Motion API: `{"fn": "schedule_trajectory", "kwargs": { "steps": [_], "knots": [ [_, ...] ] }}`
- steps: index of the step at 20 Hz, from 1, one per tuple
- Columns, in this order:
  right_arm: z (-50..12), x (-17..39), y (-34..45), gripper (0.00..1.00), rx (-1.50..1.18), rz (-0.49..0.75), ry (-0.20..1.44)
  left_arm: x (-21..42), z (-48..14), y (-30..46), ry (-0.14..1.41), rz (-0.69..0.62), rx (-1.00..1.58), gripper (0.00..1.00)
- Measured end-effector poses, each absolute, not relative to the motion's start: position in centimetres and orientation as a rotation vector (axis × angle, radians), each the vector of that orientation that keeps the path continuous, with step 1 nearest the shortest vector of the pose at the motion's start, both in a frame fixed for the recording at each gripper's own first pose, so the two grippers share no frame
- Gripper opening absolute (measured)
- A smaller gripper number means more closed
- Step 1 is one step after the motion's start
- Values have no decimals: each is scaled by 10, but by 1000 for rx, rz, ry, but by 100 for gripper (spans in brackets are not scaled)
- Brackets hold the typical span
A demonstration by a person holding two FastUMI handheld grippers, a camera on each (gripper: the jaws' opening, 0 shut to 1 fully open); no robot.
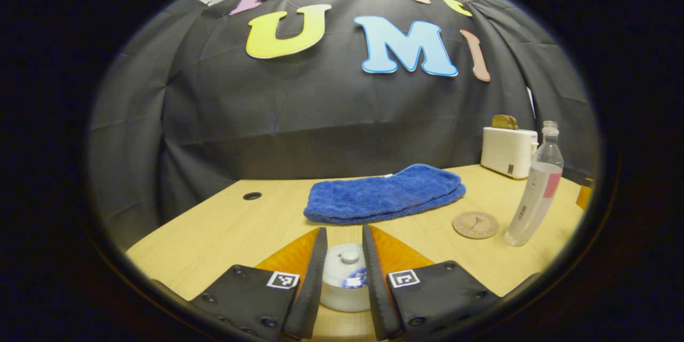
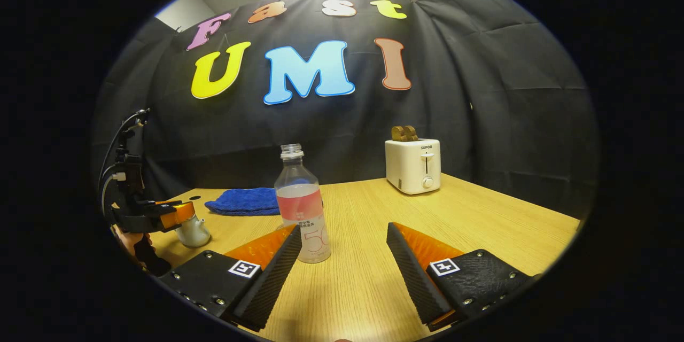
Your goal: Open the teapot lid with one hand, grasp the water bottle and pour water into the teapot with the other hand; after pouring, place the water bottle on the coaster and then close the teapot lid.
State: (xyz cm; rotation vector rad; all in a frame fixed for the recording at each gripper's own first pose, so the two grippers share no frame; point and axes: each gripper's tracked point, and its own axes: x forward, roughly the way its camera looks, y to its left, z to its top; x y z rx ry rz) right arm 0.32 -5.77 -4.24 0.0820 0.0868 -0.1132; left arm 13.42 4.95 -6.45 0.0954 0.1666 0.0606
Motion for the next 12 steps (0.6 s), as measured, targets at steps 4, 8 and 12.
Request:
{"fn": "schedule_trajectory", "kwargs": {
  "steps": [4,8,12],
  "knots": [
    [-46,4,-57,99,81,-112,100,135,-65,47,163,60,107,37],
    [-46,6,-55,99,80,-106,102,134,-63,48,162,56,111,31],
    [-47,12,-49,99,62,-87,116,130,-43,49,114,58,121,31]
  ]
}}
